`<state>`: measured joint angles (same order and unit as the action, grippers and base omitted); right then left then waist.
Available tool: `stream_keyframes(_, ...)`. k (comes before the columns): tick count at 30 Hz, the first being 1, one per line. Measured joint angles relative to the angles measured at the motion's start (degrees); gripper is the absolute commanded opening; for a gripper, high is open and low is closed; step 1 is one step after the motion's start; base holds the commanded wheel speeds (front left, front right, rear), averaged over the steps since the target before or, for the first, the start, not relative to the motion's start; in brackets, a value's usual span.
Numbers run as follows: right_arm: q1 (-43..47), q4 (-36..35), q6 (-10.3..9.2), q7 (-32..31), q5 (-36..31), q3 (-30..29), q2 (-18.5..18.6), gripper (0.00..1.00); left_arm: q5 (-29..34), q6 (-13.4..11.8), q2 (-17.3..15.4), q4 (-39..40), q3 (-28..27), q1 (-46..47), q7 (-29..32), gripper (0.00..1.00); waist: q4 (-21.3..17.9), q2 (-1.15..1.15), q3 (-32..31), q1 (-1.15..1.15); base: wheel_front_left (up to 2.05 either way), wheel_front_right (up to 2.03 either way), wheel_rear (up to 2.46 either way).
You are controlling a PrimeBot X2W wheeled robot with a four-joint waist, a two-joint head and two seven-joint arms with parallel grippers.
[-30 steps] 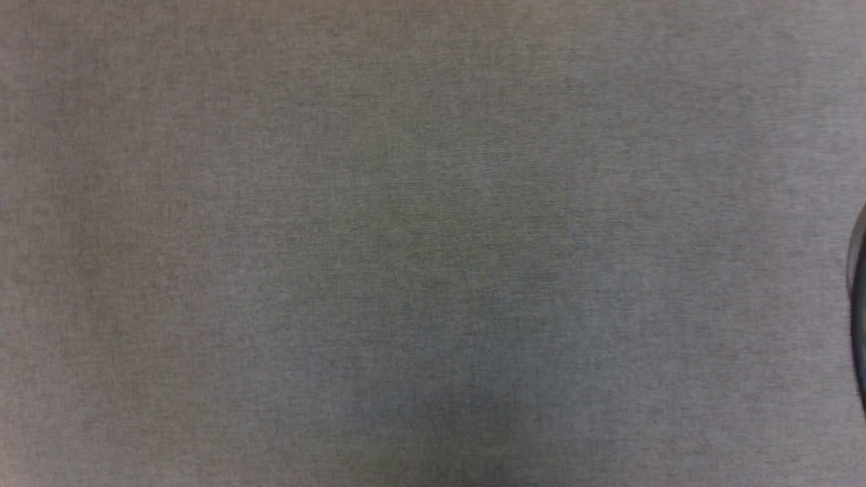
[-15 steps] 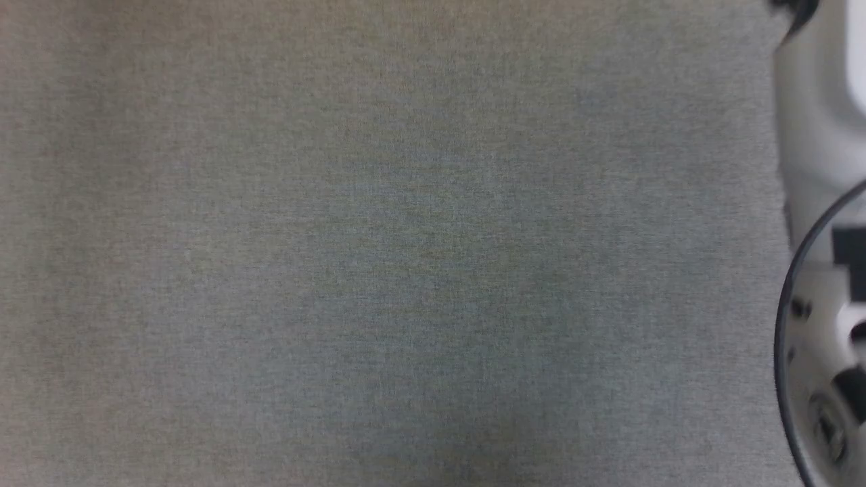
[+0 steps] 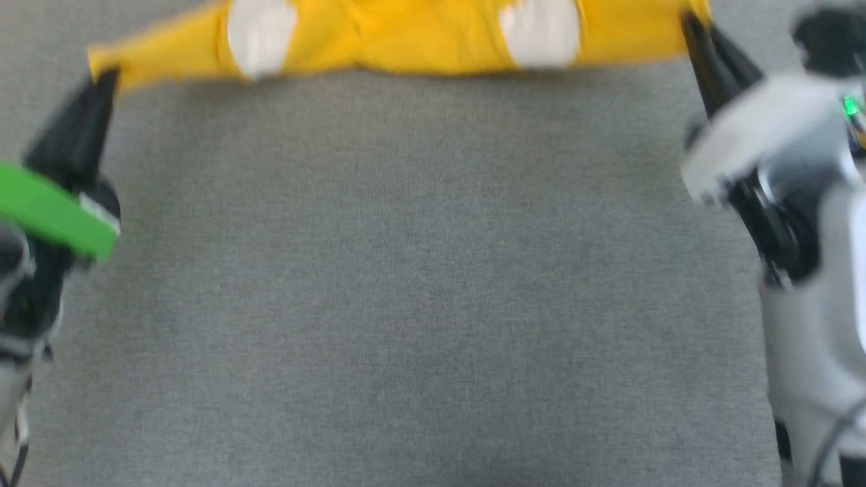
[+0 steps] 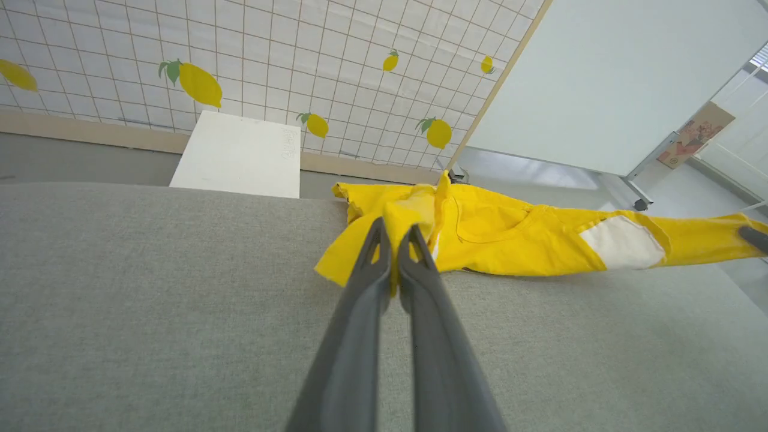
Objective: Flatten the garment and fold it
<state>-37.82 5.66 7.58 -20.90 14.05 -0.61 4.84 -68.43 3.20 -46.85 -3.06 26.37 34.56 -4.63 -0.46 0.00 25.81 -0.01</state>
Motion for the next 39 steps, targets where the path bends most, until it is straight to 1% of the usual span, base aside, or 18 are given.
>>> stream_keyframes(4,9.7,-6.7,-0.01,-3.9,3.5,-3.8,0.5,0.0,-3.5,-1.4,-2.2,3.3,-0.5,-9.4,-0.4,0.0,-0.2,0.0,-2.8,0.0,0.0,0.0,0.0)
stream_keyframes(7,16.2,-10.4,-0.01,-6.3,5.7,-6.3,0.6,0.0,-6.1,-1.6,-3.5,5.5,-0.5,-15.9,-0.5,0.0,-0.3,0.0,-4.8,0.0,0.0,0.0,0.0)
stream_keyframes(11,23.2,-13.3,-0.01,-9.7,8.0,-7.6,0.7,0.0,-8.7,-1.8,-5.2,7.8,0.8,-22.6,0.7,0.0,-0.4,0.0,-7.2,0.0,0.0,0.0,0.0)
stream_keyframes(14,28.2,-14.5,-0.01,-13.4,9.9,-7.9,0.8,0.0,-8.8,-2.7,-6.4,8.7,2.7,-26.6,2.1,0.0,-0.4,0.0,-8.9,0.0,0.0,0.0,0.0)
stream_keyframes(18,33.8,-15.7,-0.01,-18.1,12.7,-9.1,1.2,0.0,-11.4,-3.4,-6.8,10.5,4.6,-31.1,4.5,0.0,-0.3,0.0,-11.2,0.0,0.0,0.0,0.0)
stream_keyframes(21,38.6,-16.8,-0.01,-23.3,15.2,-10.1,1.4,0.0,-13.9,-3.9,-7.8,12.5,5.9,-34.9,6.6,0.0,-0.3,0.0,-13.2,0.0,0.0,0.0,0.0)
stream_keyframes(24,43.1,-18.0,-0.01,-29.5,17.3,-11.6,1.2,0.0,-16.2,-4.9,-9.0,14.4,6.8,-38.1,8.2,0.0,-0.3,0.0,-15.2,0.0,0.0,0.0,0.0)
stream_keyframes(30,50.6,-20.8,-0.01,-39.4,19.7,-16.6,-0.5,0.0,-19.5,-6.8,-11.2,17.0,7.6,-43.7,8.8,0.0,0.0,0.0,-19.0,0.0,0.0,0.0,0.0)
stream_keyframes(34,55.5,-21.8,-0.01,-45.8,20.5,-19.4,-1.3,0.0,-21.4,-6.9,-11.9,19.1,8.0,-47.1,8.8,0.0,0.2,0.0,-21.4,0.0,0.0,0.0,0.0)
stream_keyframes(39,59.0,-23.1,-0.01,-49.8,21.8,-22.4,-1.8,0.0,-22.7,-7.9,-12.9,20.8,8.4,-50.3,8.5,0.0,0.6,0.0,-24.0,0.0,0.0,0.0,0.0)
